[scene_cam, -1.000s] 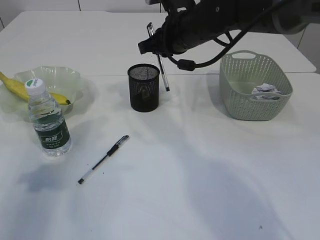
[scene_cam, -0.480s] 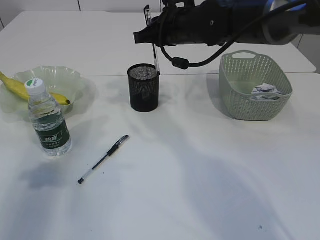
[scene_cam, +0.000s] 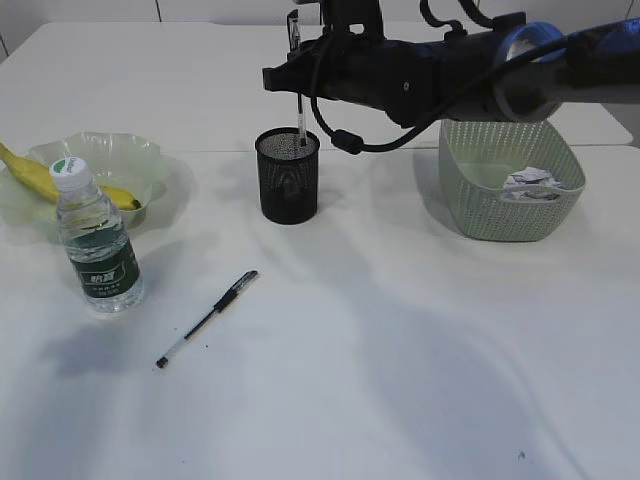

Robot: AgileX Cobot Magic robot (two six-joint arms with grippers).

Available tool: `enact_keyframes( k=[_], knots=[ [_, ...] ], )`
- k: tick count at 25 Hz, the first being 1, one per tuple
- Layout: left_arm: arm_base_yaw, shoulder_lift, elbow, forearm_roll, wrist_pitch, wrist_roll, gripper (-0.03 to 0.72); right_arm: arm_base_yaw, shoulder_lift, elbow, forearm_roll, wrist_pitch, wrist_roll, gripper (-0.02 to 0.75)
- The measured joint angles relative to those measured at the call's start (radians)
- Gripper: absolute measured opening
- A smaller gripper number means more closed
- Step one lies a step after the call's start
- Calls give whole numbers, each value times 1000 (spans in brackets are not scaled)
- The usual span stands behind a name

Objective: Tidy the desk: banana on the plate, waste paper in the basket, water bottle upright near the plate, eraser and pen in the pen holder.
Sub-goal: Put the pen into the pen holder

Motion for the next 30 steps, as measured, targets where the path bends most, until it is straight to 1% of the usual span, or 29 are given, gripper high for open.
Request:
enact_keyframes(
  k=[3,11,15,30],
  knots=[
    [0,0,0,0,0,0,433,0,20,0,1,-44,18,44],
    [0,0,0,0,-4,0,433,0,48,0,1,-60,31,45],
    [0,0,0,0,-4,0,433,0,52,0,1,-97,33,44],
    [0,0,0,4,-6,2,433,0,84,0,3,-103,40,44]
  ],
)
